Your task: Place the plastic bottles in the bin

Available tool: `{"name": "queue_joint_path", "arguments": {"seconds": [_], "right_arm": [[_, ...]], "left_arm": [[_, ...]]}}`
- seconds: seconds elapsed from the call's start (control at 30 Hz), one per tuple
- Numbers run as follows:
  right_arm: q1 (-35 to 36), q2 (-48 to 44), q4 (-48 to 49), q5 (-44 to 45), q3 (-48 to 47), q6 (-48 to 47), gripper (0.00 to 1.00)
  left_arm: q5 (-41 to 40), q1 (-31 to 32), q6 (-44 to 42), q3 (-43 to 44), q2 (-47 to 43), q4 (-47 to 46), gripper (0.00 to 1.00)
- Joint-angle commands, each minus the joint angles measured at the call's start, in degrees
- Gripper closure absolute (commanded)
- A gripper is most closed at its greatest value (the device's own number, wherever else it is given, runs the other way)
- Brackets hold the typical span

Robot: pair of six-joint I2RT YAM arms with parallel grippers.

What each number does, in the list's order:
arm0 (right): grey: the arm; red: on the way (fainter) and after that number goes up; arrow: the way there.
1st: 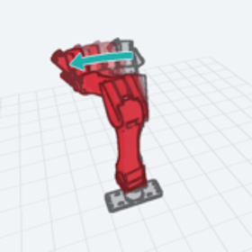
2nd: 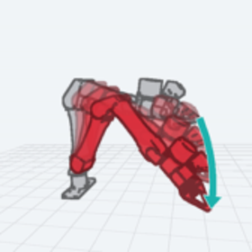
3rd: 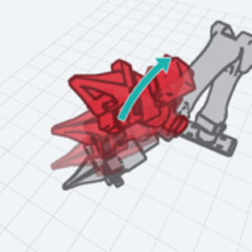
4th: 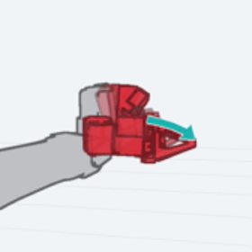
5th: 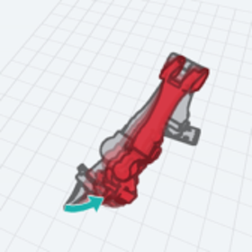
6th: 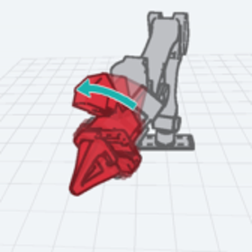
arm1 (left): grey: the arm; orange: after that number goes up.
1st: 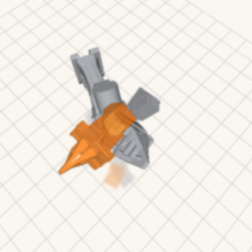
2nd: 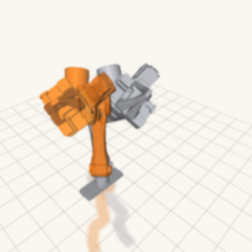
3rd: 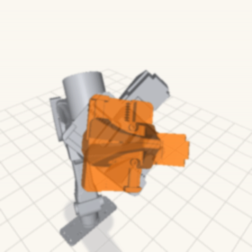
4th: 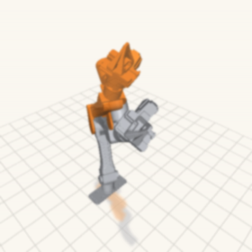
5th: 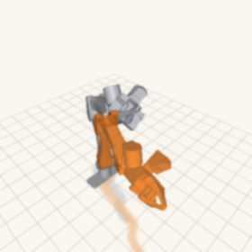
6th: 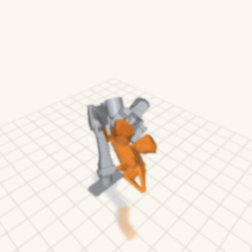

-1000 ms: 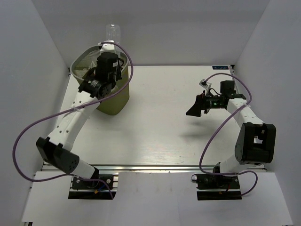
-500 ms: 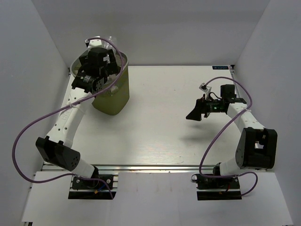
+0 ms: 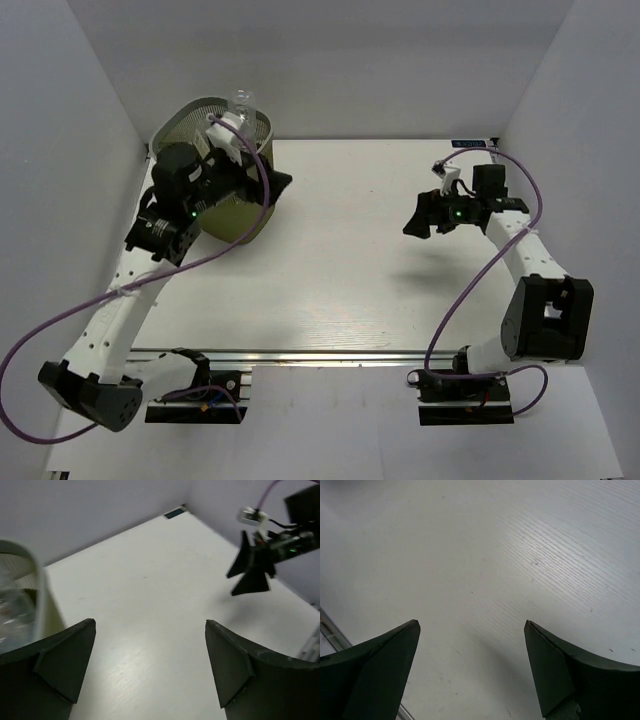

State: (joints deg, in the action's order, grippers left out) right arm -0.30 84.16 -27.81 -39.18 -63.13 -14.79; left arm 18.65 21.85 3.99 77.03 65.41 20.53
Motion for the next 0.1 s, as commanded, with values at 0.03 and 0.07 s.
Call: {"name": "queue_joint_path", "arguments": {"seconds": [0.03,0.07], "right_arm": [[-0.1,-6.6,5.1,8.3,1.3,5.6,0.1],[-0.1,-7.9,7.1,8.2,1.8,6.3,0.1]], "left_arm": [[12.5,1.3,3.6,-11.8,-1.2,-5.4,0.0],[11.7,1.9,3.6,-13.7,-3.4,-6.2,0.0]]}}
